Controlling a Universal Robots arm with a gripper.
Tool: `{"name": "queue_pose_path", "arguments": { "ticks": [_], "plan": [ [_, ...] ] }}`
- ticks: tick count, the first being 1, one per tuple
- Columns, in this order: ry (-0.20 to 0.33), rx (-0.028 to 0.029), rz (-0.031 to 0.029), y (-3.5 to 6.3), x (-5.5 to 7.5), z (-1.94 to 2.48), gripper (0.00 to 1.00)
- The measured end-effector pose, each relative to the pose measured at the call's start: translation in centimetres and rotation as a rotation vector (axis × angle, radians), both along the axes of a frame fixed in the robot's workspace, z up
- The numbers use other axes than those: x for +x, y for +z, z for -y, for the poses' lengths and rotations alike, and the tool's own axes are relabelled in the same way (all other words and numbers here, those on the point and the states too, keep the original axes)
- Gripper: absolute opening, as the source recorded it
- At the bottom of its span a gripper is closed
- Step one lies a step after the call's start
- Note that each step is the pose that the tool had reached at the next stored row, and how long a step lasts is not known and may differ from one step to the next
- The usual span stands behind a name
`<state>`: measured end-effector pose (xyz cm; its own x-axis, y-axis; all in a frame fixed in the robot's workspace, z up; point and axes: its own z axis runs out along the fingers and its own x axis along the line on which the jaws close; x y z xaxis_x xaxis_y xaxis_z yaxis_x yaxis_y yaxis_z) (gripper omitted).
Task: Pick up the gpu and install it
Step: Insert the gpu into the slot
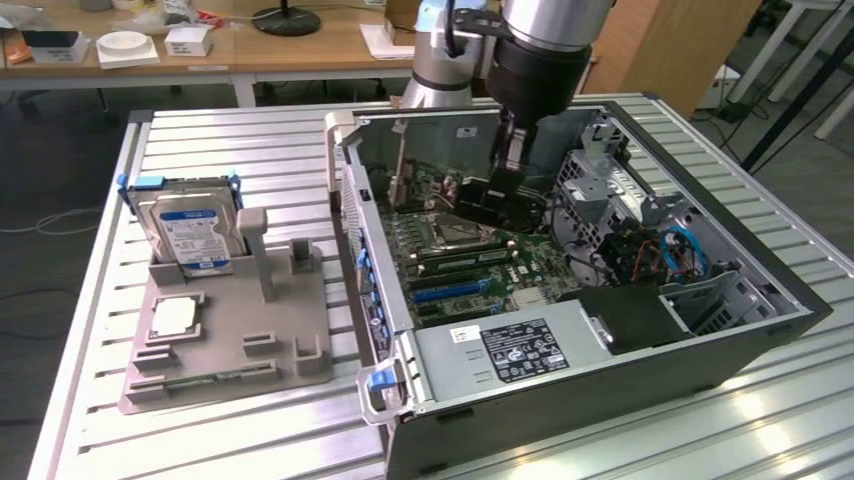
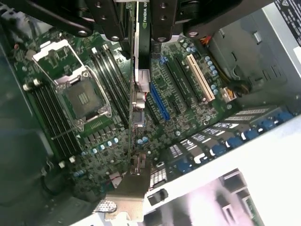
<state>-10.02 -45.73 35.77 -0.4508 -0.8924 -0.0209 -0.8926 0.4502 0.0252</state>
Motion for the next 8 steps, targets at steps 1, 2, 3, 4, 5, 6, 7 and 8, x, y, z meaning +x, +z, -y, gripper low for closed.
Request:
{"name": "queue_pose_path", "arguments": {
  "ticks": [1,2,3,4,5,6,7,8],
  "plan": [
    [0.016,0.0001,0.0001,-0.07,0.0,0.0,0.26],
    [0.032,0.0001,0.0001,-0.13,0.0,0.0,0.26],
    [0.053,0.0,0.0001,-0.21,0.0,0.0,0.26],
    [0.068,0.0,0.0001,-0.27,0.01,0.0,0.26],
    [0.082,0.0,0.0001,-0.32,0.01,0.0,0.26],
    [0.095,0.0,0.0001,-0.37,0.02,0.0,0.26],
    [0.107,0.0,0.0001,-0.41,0.03,0.0,0.26],
    [0.12,0.0001,0.0001,-0.47,0.04,0.0,0.26]
  ]
}}
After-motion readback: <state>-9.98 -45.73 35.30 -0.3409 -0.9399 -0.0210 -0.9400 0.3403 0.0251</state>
